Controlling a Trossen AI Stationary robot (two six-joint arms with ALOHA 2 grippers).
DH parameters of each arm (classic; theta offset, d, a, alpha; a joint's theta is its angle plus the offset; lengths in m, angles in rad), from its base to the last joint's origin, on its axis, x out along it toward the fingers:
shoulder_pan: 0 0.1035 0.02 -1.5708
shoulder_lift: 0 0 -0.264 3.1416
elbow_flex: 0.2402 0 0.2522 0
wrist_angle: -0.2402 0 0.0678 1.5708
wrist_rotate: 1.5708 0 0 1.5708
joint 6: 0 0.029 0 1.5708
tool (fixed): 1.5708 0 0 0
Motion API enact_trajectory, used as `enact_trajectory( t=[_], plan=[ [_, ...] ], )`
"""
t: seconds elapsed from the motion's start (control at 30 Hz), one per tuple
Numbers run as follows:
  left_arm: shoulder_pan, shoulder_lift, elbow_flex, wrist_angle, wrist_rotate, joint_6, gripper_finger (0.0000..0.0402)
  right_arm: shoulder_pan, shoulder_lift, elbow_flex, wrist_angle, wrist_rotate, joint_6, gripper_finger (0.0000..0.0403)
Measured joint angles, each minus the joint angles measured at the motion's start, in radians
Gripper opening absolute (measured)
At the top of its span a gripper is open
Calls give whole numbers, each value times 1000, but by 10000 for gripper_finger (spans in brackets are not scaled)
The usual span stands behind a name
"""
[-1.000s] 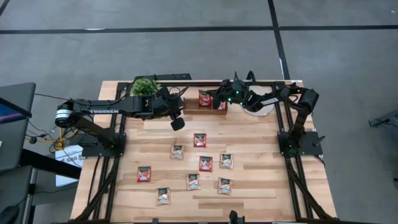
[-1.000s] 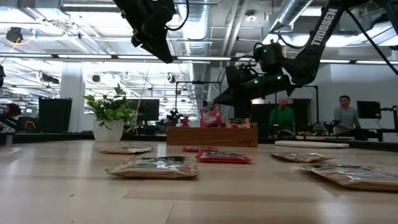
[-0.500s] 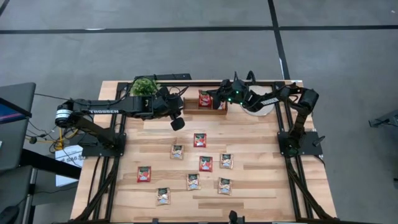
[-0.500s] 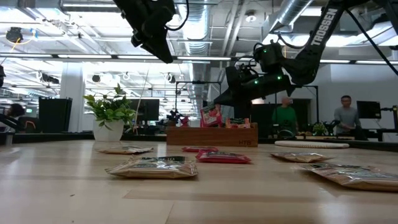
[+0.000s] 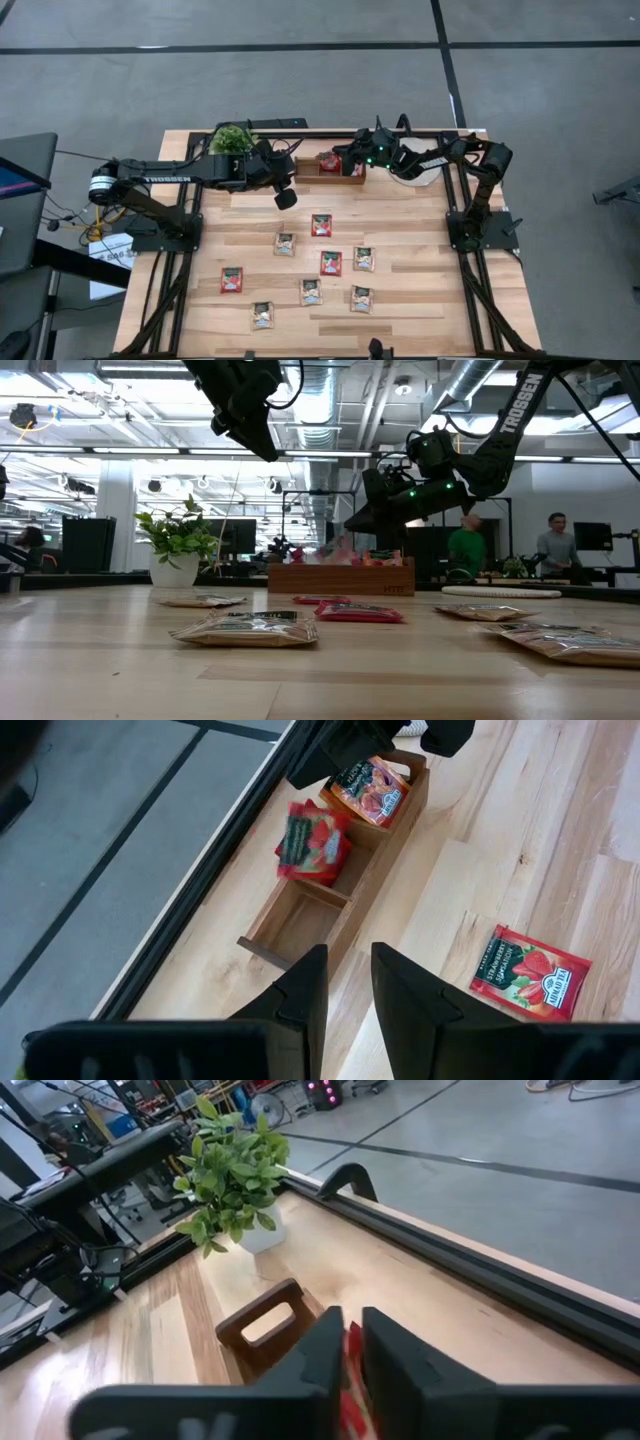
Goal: Pick & Place Tea
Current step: Put the red tea bag into the middle section of the wooden organizer
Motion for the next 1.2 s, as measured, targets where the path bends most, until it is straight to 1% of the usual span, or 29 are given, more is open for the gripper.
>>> enact_trajectory(
  t=[0.13, 0.23, 0.43, 0.57, 0.63, 0.73, 0.83, 0.9, 1.0, 1.1, 1.13, 1.2],
  plan=[
    [0, 0, 0, 0, 0, 0, 74, 0, 0, 0, 1, 17, -3, 77],
    [0, 0, 0, 0, 0, 0, 74, 0, 0, 0, 1, 19, -18, 90],
    [0, 0, 0, 0, 0, 0, 74, -1, 0, 0, 1, 18, -25, 89],
    [0, 0, 0, 0, 0, 0, 74, -4, -1, 9, -21, 14, -84, 88],
    [0, 0, 0, 0, 0, 0, 74, -12, -5, 42, -98, -17, -127, 88],
    [0, 0, 0, 0, 0, 0, 74, -21, -8, 131, -304, -61, -242, 88],
    [0, 0, 0, 0, 0, 0, 74, -21, -8, 244, -554, -60, -392, 88],
    [0, 0, 0, 0, 0, 0, 74, -24, -8, 311, -668, -48, -478, 88],
    [0, 0, 0, 0, 0, 0, 74, -39, -8, 373, -766, -30, -547, 88],
    [0, 0, 0, 0, 0, 0, 74, -69, -8, 408, -806, -38, -550, 88],
    [0, 0, 0, 0, 0, 1, 74, -79, -8, 412, -820, -49, -550, 88],
    [0, 0, 0, 0, 0, 1, 74, -97, -8, 412, -852, -105, -549, 88]
  ],
)
